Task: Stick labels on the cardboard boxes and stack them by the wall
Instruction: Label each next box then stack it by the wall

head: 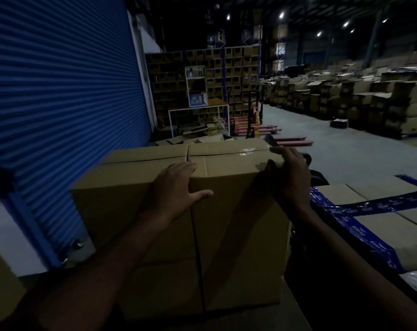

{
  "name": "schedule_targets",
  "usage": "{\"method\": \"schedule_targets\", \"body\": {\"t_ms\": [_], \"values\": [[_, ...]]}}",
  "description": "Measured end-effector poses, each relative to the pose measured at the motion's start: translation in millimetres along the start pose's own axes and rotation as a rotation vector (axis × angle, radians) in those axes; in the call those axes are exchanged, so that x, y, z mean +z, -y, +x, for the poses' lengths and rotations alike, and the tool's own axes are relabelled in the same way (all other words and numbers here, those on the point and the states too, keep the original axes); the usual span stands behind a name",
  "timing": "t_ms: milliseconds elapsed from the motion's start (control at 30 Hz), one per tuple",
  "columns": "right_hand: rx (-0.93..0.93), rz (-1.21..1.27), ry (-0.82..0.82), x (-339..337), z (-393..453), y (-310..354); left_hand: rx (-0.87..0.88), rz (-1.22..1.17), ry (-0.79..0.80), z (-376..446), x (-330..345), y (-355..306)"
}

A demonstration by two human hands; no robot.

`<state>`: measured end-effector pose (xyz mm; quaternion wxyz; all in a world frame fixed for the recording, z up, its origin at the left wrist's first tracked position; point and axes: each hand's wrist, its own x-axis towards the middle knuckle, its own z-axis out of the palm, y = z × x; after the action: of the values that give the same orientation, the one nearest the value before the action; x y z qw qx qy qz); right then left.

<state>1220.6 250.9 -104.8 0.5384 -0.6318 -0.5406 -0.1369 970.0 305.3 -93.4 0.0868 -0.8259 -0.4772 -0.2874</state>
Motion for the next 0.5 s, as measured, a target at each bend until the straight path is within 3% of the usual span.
{"method": "schedule_targets", "body": {"t_ms": [200, 333, 500], "values": [[-0.175, 0.033, 0.098, 9.4, -36.4, 59.7, 0.04, -0.186, -0.132, -45.7, -15.1, 7.4], [-0.232, 0.139, 0.169, 23.2, -68.0, 110.2, -0.061, -0.322, -0.188, -92.1, -23.2, 31.6], [-0.272, 0.302, 0.282, 55.8, -106.1, 172.7, -0.183, -0.217, -0.289, -154.5, -53.6, 75.7]]}}
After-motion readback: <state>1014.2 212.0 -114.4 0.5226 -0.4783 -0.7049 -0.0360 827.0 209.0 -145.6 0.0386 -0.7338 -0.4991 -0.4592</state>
